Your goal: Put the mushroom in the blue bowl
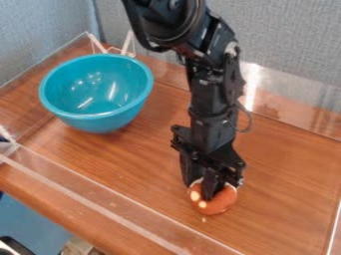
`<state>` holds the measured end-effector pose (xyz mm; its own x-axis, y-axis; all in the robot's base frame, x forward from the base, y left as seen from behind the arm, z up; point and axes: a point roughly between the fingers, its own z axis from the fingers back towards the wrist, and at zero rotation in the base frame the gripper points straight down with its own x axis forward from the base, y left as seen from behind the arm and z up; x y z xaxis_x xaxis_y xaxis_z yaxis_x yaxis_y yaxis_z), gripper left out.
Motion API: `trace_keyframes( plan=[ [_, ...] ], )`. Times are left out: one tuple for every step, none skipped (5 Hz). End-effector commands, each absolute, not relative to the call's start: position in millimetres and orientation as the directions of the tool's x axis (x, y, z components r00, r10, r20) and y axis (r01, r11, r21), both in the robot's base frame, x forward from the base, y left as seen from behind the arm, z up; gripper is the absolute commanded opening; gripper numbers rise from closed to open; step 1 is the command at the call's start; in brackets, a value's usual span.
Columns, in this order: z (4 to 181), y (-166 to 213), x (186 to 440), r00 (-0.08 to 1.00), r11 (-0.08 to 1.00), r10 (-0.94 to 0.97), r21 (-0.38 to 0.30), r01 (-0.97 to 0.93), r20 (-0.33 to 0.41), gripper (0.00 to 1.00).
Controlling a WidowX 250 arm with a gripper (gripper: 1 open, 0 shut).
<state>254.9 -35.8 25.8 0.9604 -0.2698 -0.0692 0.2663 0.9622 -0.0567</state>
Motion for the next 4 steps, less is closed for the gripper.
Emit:
trace_keyframes(
  plan=[
    [27.0,-17,252,0.968,0.970,-0.240,-0.055,0.236,-0.071,0.00],
    [30.7,-15,252,0.968,0.970,-0.241,-0.059,0.238,-0.065,0.00],
    [37.0,-14,251,0.969,0.970,-0.240,-0.064,0.236,-0.053,0.00],
    [45.5,-12,251,0.971,0.970,-0.235,-0.070,0.232,-0.039,0.00]
  ],
)
